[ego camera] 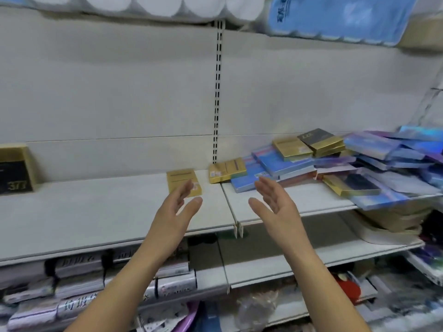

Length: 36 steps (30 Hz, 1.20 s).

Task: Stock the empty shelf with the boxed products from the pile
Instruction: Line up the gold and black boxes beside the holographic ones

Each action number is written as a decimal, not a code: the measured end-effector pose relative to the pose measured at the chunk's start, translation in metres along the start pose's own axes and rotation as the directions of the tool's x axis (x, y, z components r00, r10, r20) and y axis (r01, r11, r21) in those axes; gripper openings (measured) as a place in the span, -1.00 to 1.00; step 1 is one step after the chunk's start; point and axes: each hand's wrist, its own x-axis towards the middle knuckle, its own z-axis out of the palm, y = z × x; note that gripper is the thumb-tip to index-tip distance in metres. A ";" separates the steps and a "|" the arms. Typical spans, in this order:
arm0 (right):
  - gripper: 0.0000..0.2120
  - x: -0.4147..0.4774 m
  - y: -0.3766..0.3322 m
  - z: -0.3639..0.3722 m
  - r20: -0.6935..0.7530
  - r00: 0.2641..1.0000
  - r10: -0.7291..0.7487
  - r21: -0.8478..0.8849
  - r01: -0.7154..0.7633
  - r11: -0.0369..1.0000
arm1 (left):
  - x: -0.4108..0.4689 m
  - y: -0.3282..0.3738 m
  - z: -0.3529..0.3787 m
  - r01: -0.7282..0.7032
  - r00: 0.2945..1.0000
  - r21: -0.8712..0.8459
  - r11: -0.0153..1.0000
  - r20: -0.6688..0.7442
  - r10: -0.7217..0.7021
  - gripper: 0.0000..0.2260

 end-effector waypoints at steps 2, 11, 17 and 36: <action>-0.48 0.024 0.004 0.004 0.016 1.000 -0.007 -0.008 0.007 1.000 | 0.020 0.000 -0.001 -0.001 1.000 0.041 0.999 -0.031 0.002 -0.29; -0.32 0.145 0.019 0.006 0.206 0.978 -0.007 -0.430 0.097 0.898 | 0.124 -0.019 -0.011 0.083 0.996 0.269 0.960 -0.006 -0.084 -0.41; -0.25 0.207 0.041 0.011 0.303 0.949 0.090 -0.580 0.109 0.807 | 0.177 -0.042 0.007 0.234 0.964 0.630 0.740 -0.050 -0.263 -0.07; -0.62 0.277 0.053 0.041 0.428 0.902 -0.056 -0.781 0.400 0.479 | 0.198 -0.018 -0.004 0.307 0.951 0.697 0.647 -0.193 -0.244 -0.63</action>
